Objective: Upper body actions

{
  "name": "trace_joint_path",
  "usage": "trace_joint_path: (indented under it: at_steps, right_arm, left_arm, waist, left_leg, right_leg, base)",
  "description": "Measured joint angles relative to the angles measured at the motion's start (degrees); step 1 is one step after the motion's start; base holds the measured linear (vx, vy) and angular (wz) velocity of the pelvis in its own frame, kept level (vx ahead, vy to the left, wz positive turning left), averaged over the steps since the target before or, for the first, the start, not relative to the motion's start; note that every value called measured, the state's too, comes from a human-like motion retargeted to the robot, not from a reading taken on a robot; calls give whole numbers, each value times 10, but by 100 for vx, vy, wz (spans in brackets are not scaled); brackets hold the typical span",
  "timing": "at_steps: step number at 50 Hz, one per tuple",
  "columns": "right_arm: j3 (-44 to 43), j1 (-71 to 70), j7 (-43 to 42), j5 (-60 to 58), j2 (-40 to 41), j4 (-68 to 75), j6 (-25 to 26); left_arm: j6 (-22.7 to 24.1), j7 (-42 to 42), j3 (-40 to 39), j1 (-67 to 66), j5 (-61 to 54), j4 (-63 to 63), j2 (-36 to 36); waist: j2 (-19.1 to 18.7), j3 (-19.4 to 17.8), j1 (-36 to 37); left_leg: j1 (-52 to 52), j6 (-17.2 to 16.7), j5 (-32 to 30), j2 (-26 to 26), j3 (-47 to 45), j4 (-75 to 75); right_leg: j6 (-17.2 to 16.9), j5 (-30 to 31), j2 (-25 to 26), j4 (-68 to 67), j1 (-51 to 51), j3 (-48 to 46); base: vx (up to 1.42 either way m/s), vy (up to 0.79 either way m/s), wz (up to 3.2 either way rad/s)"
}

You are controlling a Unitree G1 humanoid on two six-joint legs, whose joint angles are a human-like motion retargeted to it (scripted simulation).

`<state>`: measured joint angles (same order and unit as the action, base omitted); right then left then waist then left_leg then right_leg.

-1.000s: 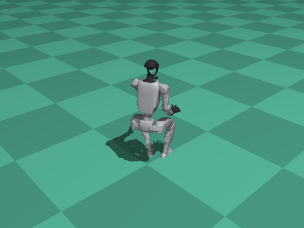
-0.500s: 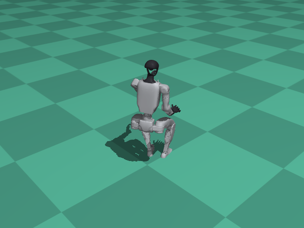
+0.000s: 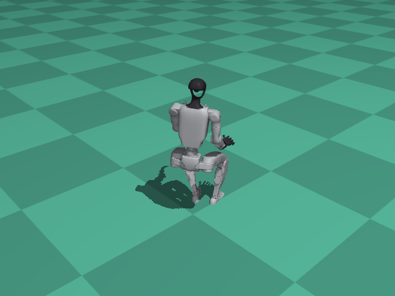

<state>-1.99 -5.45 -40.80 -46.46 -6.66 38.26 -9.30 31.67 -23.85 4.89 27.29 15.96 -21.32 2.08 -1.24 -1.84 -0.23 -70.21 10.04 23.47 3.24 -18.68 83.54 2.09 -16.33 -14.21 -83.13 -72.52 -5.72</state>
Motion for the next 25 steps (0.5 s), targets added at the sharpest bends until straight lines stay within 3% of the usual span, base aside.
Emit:
trace_joint_path:
  at_steps: [18, 25]
  right_arm:
    - [8, -4, 1, -3, 10, 8, -2]
    - [10, -2, 0, -3, 11, 7, -1]
  left_arm:
    - [145, 19, 30, -228, 26, 20, 12]
    - [158, 40, 26, -262, 35, 5, 3]
  waist:
    - [9, 2, -11]
    - [11, 0, -12]
  left_leg:
    - [0, 0, 0, 2, 1, 1]
    - [2, 0, 0, 1, 1, 0]
  right_leg:
    - [0, 2, 3, 1, 0, 0]
    - [0, 1, 1, 2, 2, -1]
  base:
    - [0, 0, 0]
    - [0, 0, 0]
